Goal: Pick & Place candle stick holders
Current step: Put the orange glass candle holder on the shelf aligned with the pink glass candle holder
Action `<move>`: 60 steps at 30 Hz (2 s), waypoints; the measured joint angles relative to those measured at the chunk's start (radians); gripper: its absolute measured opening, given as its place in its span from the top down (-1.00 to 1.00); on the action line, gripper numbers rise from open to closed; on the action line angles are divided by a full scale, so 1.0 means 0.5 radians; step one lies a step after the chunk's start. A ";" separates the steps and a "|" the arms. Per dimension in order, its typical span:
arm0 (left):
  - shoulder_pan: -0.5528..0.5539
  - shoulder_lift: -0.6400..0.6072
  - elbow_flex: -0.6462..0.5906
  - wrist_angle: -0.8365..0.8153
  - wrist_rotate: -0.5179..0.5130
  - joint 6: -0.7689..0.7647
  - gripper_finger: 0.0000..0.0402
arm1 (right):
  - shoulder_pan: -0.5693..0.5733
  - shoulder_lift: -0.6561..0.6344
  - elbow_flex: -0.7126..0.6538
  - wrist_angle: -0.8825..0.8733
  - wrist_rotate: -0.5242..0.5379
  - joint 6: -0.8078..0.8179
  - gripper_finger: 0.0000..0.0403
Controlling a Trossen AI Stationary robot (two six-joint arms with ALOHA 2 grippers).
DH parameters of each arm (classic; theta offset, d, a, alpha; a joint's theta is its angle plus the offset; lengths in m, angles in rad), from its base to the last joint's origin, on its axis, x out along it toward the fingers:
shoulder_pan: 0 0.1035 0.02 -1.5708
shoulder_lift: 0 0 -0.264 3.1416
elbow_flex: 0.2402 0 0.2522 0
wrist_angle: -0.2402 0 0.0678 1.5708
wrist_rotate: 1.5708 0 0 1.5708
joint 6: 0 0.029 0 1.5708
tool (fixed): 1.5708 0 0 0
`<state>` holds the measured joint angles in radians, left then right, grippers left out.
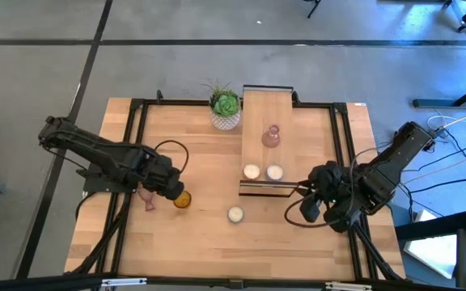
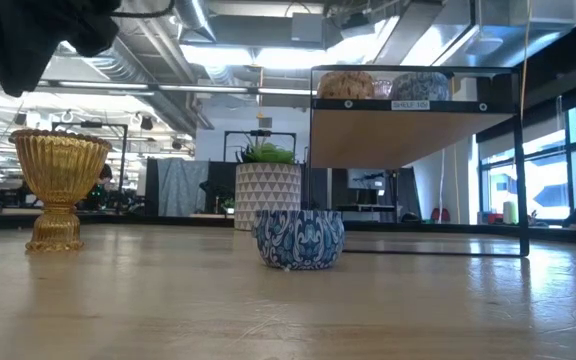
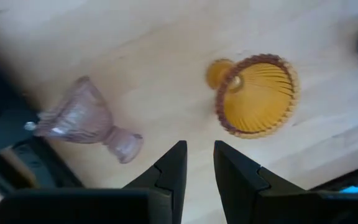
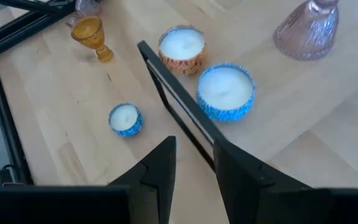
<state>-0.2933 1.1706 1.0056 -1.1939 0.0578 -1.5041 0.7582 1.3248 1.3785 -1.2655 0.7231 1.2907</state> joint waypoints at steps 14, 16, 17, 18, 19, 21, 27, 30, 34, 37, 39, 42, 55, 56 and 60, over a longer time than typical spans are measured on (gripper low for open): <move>-0.041 0.178 0.000 0.126 -0.221 0.174 0.63 | -0.156 -0.001 0.000 0.150 -0.033 -0.316 0.45; -0.041 0.178 0.000 0.124 -0.224 0.189 0.63 | -0.157 -0.001 0.000 0.147 -0.033 -0.316 0.45; -0.041 0.178 0.000 0.121 -0.226 0.191 0.63 | -0.157 -0.001 0.000 0.145 -0.033 -0.315 0.45; -0.037 0.178 0.000 0.111 -0.235 0.190 0.63 | -0.157 -0.001 0.000 0.143 -0.033 -0.314 0.45; -0.034 0.178 0.000 0.092 -0.246 0.183 0.63 | -0.157 -0.001 0.000 0.141 -0.034 -0.314 0.45; -0.024 0.178 0.000 0.046 -0.275 0.151 0.63 | -0.157 -0.001 0.000 0.139 -0.034 -0.314 0.45; -0.012 0.178 0.000 0.039 -0.236 0.139 0.59 | -0.157 -0.001 0.000 0.139 -0.041 -0.310 0.45; -0.012 0.178 0.000 0.039 -0.224 0.140 0.53 | -0.157 -0.001 0.000 0.141 -0.043 -0.309 0.45; -0.012 0.178 0.000 0.069 -0.220 0.140 0.43 | -0.157 -0.001 0.000 0.146 -0.043 -0.309 0.45; -0.012 0.178 0.000 0.100 -0.228 0.142 0.37 | -0.157 -0.001 0.000 0.147 -0.042 -0.309 0.45; -0.012 0.178 0.000 0.107 -0.232 0.148 0.35 | -0.157 -0.001 0.000 0.147 -0.042 -0.309 0.45; -0.012 0.178 0.000 0.142 -0.238 0.156 0.34 | -0.157 0.000 0.000 0.149 -0.042 -0.309 0.45; -0.012 0.194 -0.001 0.151 -0.219 0.155 0.34 | -0.157 0.000 0.000 0.151 -0.042 -0.303 0.45; -0.012 0.196 -0.001 0.150 -0.219 0.156 0.34 | -0.156 0.000 0.000 0.151 -0.042 -0.301 0.45; -0.012 0.238 -0.002 0.150 -0.202 0.140 0.32 | -0.156 0.001 0.000 0.148 -0.043 -0.301 0.45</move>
<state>-0.2993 1.2898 1.0046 -1.1191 -0.0431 -1.4341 0.6804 1.3251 1.3785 -1.1917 0.7017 1.1402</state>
